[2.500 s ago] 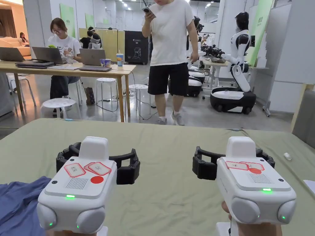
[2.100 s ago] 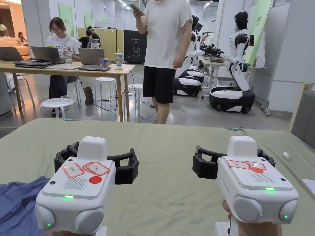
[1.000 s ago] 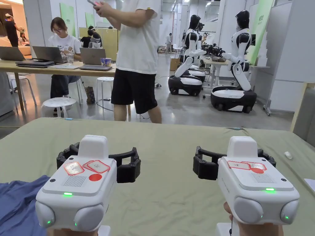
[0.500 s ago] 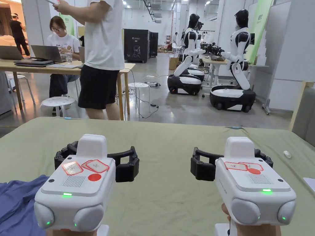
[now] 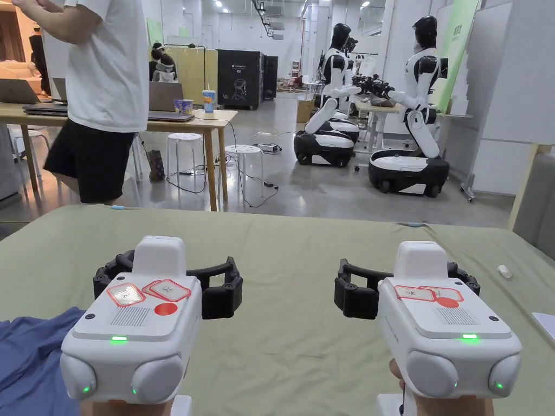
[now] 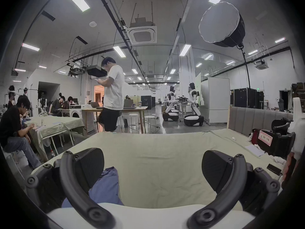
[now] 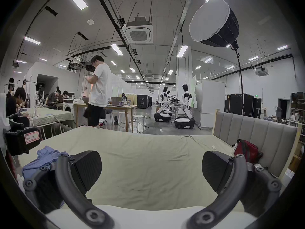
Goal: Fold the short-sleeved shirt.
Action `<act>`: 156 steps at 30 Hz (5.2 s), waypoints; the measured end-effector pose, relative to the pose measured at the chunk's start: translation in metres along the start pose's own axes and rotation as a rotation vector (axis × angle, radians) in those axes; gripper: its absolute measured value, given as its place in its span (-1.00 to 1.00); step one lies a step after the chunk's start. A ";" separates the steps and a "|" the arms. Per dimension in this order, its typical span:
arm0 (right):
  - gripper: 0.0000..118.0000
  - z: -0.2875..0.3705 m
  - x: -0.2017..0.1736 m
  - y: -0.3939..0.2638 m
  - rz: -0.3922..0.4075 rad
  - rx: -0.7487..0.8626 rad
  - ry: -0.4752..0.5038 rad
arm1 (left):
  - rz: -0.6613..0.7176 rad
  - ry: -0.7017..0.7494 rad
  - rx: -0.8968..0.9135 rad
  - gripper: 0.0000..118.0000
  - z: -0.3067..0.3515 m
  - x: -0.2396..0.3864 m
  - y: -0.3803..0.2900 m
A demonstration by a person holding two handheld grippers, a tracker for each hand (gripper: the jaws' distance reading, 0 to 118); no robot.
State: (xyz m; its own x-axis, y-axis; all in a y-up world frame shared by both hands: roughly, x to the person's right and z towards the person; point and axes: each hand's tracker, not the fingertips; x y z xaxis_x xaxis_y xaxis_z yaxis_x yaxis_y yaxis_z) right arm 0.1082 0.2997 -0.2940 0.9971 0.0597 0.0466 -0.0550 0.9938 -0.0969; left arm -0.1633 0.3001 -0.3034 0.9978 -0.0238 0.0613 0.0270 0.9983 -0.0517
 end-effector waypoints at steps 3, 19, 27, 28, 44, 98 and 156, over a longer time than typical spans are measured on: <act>1.00 0.000 0.000 0.000 -0.001 0.001 -0.002 | 0.002 -0.008 0.004 1.00 0.001 0.000 -0.001; 1.00 0.000 -0.001 -0.002 0.023 -0.004 -0.020 | 0.028 -0.036 0.014 1.00 0.003 -0.003 0.000; 1.00 0.000 0.001 -0.001 0.017 0.000 -0.019 | 0.016 -0.026 0.027 1.00 0.003 -0.002 0.001; 1.00 -0.001 0.001 -0.002 0.017 0.000 -0.019 | 0.014 -0.028 0.026 1.00 0.003 -0.001 0.001; -0.98 -0.001 0.005 -0.010 0.027 -0.001 -0.093 | -0.003 -0.036 0.007 -1.00 -0.001 0.008 -0.005; -1.00 -0.138 -0.225 -0.111 0.176 -0.288 0.398 | 0.101 0.105 -0.928 0.71 -0.261 -0.225 -0.236; -1.00 -0.011 0.194 -0.092 -0.012 -0.277 -0.213 | -0.144 -0.638 -0.443 0.57 -0.187 0.355 -0.105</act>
State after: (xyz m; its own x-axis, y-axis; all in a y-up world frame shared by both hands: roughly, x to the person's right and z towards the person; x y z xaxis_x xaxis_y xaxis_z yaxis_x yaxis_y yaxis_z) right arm 0.3073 0.2192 -0.2873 0.9628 0.0955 0.2529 0.0021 0.9330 -0.3600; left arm 0.1992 0.1769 -0.4629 0.7591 0.0180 0.6507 0.3081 0.8706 -0.3835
